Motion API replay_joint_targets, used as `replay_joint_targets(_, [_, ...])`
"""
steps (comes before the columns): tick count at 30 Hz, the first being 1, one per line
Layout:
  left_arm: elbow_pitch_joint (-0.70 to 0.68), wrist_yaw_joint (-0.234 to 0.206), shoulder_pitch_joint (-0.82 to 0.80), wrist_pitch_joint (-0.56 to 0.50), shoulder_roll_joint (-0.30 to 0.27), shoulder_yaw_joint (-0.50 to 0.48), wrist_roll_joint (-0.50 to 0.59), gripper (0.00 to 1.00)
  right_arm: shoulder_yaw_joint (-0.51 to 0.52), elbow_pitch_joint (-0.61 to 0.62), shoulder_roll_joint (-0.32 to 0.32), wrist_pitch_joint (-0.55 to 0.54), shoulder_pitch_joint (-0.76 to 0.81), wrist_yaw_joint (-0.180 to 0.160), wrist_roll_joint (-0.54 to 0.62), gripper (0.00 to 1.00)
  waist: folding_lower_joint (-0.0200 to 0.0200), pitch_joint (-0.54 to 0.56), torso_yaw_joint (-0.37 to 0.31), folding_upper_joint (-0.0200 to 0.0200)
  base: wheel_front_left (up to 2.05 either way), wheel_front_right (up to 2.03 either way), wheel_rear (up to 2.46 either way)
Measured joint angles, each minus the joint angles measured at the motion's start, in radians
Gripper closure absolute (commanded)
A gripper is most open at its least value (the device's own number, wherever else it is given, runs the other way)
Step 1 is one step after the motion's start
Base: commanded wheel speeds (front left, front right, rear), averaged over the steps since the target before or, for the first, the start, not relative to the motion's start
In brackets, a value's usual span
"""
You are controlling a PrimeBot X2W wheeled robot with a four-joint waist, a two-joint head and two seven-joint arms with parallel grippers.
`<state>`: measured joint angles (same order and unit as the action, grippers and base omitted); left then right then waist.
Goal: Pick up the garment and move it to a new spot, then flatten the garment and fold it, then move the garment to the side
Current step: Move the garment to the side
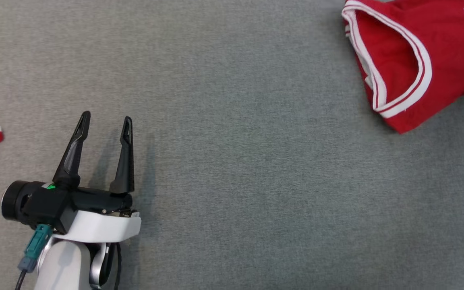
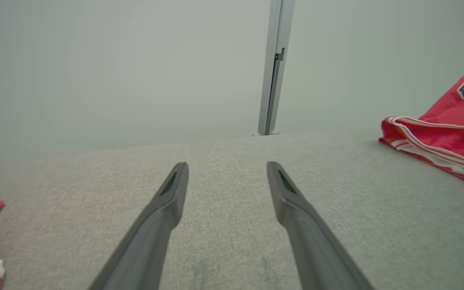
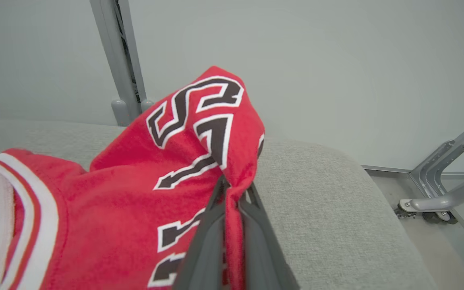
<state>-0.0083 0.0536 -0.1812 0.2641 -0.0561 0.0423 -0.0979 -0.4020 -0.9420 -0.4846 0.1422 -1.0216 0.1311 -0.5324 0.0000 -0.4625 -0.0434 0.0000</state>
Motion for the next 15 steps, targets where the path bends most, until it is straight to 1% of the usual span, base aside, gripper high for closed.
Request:
replay_joint_targets(1, [-0.018,0.004,-0.01,0.0,-0.007,-0.005,0.01,0.0,-0.012,-0.008,-0.024,0.002,-0.016,0.0,-0.005,1.0,0.0,-0.023,-0.027,0.0,0.0,0.0,0.0])
replay_joint_targets(2, [-0.026,0.006,-0.012,0.0,-0.011,-0.008,0.013,0.0,-0.018,-0.012,-0.035,0.005,-0.024,0.0,-0.007,1.0,-0.0001,-0.034,-0.04,0.0,0.0,0.0,0.0])
replay_joint_targets(3, [-0.026,0.006,-0.012,0.0,-0.011,-0.008,0.013,0.0,-0.018,-0.012,-0.035,0.005,-0.024,0.0,-0.007,1.0,-0.0001,-0.034,-0.04,0.0,0.0,0.0,0.0])
replay_joint_targets(6, [-0.049,0.006,-0.012,0.0,-0.021,-0.014,0.022,0.0,-0.032,-0.019,-0.061,0.008,-0.055,0.0,-0.014,1.0,0.0,-0.064,-0.075,0.0,0.0,0.0,0.0])
replay_joint_targets(11, [-0.083,0.004,-0.011,0.0,-0.029,-0.023,0.036,0.0,-0.051,-0.029,-0.086,0.026,-0.104,0.0,-0.026,1.0,0.0,-0.101,-0.121,0.0,0.0,0.0,0.0])
replay_joint_targets(15, [-0.098,0.004,-0.007,0.0,-0.031,-0.025,0.037,0.0,-0.069,-0.038,-0.095,0.031,-0.13,0.0,-0.035,1.0,0.0,-0.114,-0.143,0.0,0.0,0.0,0.0])
